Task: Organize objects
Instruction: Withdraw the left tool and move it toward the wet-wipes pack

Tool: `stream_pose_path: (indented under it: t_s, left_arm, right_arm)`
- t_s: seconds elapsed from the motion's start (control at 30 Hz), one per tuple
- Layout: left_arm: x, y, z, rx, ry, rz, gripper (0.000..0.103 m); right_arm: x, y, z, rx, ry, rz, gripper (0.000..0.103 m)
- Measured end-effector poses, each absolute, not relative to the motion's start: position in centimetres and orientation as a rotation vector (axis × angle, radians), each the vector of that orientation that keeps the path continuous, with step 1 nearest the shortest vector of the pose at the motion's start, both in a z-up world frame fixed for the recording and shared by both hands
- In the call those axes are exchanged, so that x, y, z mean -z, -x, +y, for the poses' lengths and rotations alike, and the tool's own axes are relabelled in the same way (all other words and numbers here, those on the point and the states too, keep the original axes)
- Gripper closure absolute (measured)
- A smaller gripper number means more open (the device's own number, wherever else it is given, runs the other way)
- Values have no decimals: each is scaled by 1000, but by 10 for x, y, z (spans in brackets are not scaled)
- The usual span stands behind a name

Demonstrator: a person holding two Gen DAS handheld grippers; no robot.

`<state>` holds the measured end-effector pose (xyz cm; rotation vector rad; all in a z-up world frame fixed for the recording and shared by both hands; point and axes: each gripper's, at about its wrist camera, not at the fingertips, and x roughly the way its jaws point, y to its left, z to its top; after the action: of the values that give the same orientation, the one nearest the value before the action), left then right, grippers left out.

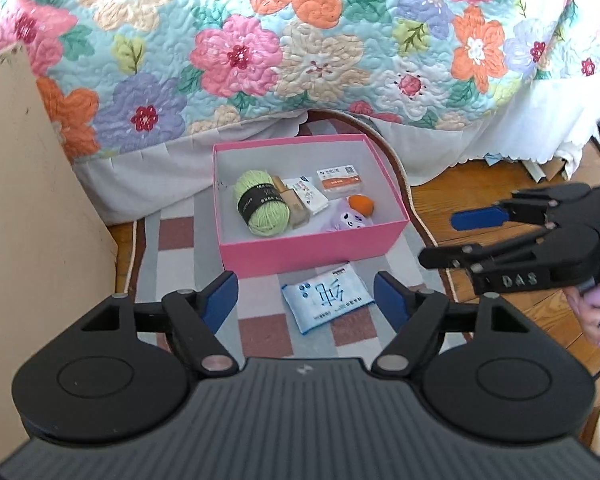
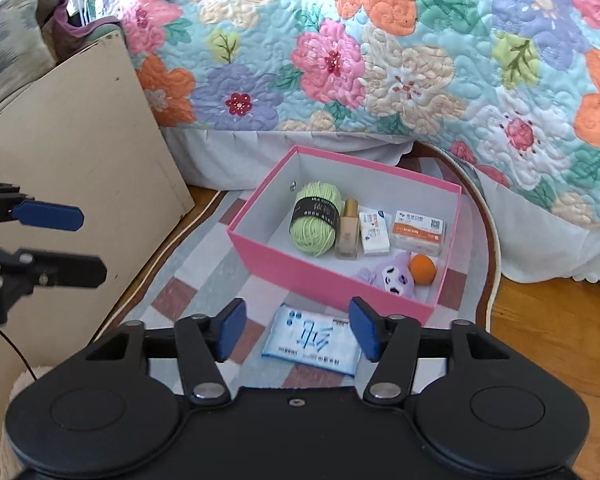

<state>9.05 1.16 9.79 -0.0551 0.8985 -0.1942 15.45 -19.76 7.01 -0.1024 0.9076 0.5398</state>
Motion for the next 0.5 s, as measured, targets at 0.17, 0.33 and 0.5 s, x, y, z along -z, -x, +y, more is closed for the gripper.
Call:
stream_pose_path:
  t_s: [0.17, 0.33, 0.5]
  left_arm:
    - [-86, -80, 9, 199, 71, 907, 23]
    - [-66, -81, 4, 226, 135, 912, 22]
    - [-36, -91, -5, 260, 188, 945, 16]
  right_arm:
    - [-60, -135, -203, -504, 136, 937, 27]
    - [-41, -119, -212, -536, 125, 960, 24]
    - [-14, -109, -216, -568, 89, 956, 24]
